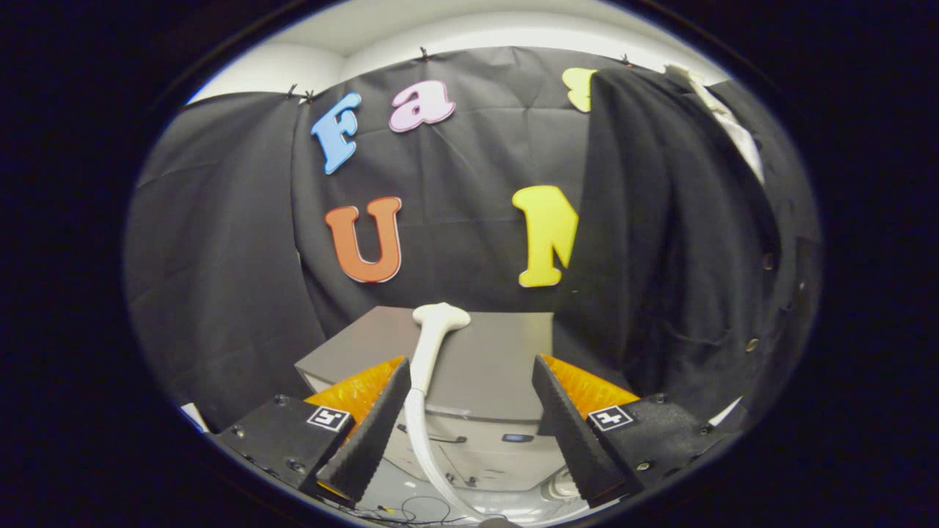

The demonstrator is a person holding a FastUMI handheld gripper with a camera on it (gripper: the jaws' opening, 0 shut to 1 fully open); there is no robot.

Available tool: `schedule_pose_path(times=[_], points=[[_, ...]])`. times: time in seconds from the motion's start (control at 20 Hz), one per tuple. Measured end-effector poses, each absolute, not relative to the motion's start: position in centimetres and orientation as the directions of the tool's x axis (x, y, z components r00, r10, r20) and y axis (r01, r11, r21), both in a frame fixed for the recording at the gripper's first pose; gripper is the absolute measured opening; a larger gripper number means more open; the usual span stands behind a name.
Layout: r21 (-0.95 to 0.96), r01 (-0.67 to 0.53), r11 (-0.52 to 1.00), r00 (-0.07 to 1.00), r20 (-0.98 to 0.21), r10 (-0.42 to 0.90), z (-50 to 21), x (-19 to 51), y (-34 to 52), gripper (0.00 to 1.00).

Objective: Iron the clothes twice with a garment steamer, once on the left side and once on the right side.

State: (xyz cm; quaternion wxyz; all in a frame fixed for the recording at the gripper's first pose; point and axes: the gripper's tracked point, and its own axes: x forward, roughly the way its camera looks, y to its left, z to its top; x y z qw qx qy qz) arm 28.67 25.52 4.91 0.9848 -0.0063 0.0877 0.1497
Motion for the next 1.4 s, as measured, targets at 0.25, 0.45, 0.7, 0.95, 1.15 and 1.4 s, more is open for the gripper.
schedule_pose_path(times=[0.25, 0.45, 0.7, 0.95, 1.15, 1.4], points=[[0.001, -0.316, 0.949, 0.910, -0.284, 0.304, 1.8, 35.7, 30.9, 1.00], [0.025, -0.308, 0.951, 0.871, -0.395, 0.292, -1.3, 39.3, 33.3, 1.00], [0.000, -0.281, 0.960, 0.838, -0.487, 0.245, -4.2, 42.0, 34.5, 0.86], [-0.032, -0.267, 0.963, 0.827, -0.520, 0.212, -4.7, 43.1, 35.5, 0.54], [-0.004, -0.268, 0.963, 0.821, -0.524, 0.226, -4.8, 43.2, 35.9, 0.37], [0.011, -0.308, 0.951, 0.854, -0.438, 0.281, -2.2, 41.0, 34.9, 0.33]])
